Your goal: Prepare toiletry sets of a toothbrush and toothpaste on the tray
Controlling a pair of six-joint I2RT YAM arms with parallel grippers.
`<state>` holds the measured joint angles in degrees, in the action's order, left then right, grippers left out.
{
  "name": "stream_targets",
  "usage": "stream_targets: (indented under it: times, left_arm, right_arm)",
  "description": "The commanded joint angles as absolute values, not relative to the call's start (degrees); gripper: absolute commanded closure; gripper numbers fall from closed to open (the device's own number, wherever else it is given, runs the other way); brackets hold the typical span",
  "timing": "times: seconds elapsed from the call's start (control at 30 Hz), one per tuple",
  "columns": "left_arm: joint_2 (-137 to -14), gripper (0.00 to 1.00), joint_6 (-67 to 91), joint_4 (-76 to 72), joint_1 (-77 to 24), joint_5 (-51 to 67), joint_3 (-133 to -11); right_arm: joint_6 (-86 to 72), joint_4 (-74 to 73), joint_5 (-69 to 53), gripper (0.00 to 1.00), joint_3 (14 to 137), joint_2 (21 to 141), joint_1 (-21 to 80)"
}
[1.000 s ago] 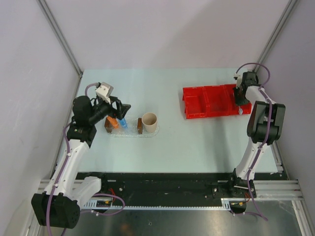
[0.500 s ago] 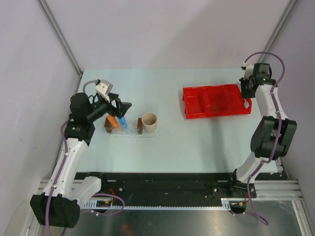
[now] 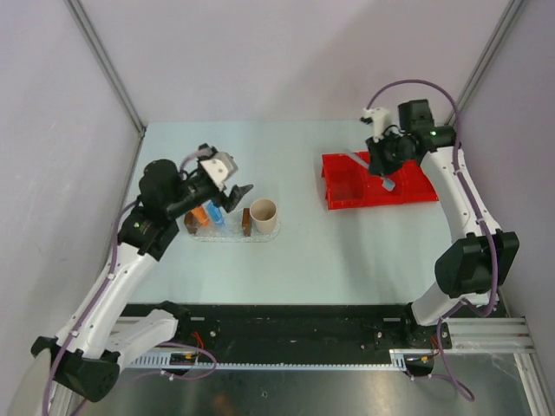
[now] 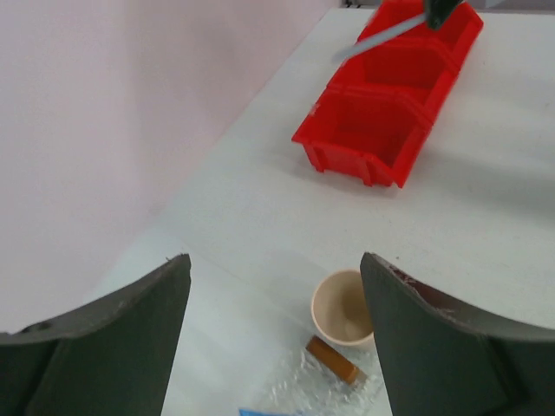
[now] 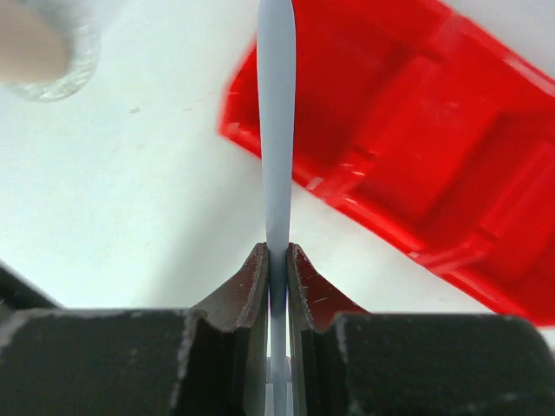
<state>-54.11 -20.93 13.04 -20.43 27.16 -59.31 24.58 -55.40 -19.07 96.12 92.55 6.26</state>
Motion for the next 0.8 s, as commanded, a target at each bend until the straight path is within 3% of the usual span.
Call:
stream_targets:
  times: [0.0,0.33,0.77]
  left_arm:
    - [-53.8,0.16,-38.0,15.5,-27.8,17.1,-62.0]
    - [-58.7,0.15,-51.0,16.3,-43.3,5.7,-62.2]
    - [-67.1,0.15,-58.2,15.6,-48.7,2.2,-65.1]
  right_arm:
    - [26.6,-62.1,-25.4,1.0,99.9,91.7,12.6]
    - [28.6,-68.4,-35.6,1.0,105.4,94.5,20.8]
    - [30.5,-71.4,-45.0,1.0,105.4,95.8,24.6]
